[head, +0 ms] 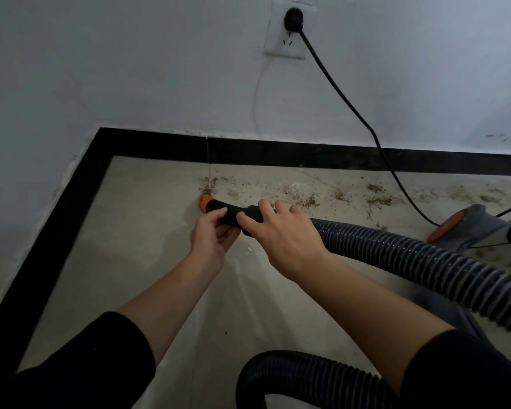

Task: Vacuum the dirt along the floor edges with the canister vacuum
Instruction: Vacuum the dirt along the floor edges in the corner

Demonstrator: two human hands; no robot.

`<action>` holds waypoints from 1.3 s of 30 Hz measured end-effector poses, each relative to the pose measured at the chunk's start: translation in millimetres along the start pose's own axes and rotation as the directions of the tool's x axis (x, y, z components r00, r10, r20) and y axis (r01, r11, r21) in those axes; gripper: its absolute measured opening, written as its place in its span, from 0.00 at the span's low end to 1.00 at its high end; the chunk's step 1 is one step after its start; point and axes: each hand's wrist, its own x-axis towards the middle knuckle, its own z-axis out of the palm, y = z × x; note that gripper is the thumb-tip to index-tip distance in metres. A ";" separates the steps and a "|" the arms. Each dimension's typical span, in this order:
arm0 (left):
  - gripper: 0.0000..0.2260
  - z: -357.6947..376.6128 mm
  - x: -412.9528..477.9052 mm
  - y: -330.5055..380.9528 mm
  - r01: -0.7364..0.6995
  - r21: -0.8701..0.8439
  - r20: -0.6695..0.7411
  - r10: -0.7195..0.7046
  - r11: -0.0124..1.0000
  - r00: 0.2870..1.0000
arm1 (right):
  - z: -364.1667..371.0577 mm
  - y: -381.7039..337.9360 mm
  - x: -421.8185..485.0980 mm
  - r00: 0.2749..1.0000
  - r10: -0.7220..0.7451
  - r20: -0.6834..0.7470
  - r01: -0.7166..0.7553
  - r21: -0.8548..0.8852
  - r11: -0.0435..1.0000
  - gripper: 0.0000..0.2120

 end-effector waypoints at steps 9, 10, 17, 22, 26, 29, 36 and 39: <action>0.15 -3.1 5.8 5.9 -0.003 -0.008 -0.015 0.003 1.000 1.000 | 1.1 -3.4 8.6 1.000 -0.010 0.000 0.010 0.004 1.000 0.30; 0.15 -3.2 6.5 6.1 -0.005 -0.004 -0.017 0.005 1.000 1.000 | 1.0 -3.4 9.1 1.000 -0.010 -0.001 0.010 0.005 1.000 0.31; 0.15 -2.9 11.6 8.0 -0.006 0.000 -0.009 0.006 1.000 1.000 | 0.8 -3.1 11.2 1.000 -0.007 0.006 0.007 0.011 1.000 0.32; 0.15 -1.7 15.0 9.5 -0.012 0.008 -0.006 0.012 1.000 1.000 | 0.9 -2.5 13.9 1.000 0.002 0.010 -0.002 0.025 1.000 0.32; 0.15 2.1 16.5 7.8 -0.013 0.016 -0.002 0.013 1.000 1.000 | 2.1 0.3 14.0 1.000 0.015 0.014 -0.015 0.032 0.999 0.32; 0.15 5.5 16.9 5.2 -0.016 0.014 0.002 0.016 1.000 1.000 | 4.0 3.0 13.0 0.999 0.025 0.022 -0.026 0.036 0.999 0.32; 0.15 11.4 20.5 2.9 -0.022 0.030 0.017 0.022 0.999 1.000 | 5.7 8.7 14.4 0.999 0.044 0.021 -0.045 0.045 0.998 0.31; 0.15 11.9 23.7 4.7 -0.022 0.031 0.002 0.021 0.999 1.000 | 6.2 8.8 16.9 0.999 0.044 0.015 -0.044 0.043 0.998 0.31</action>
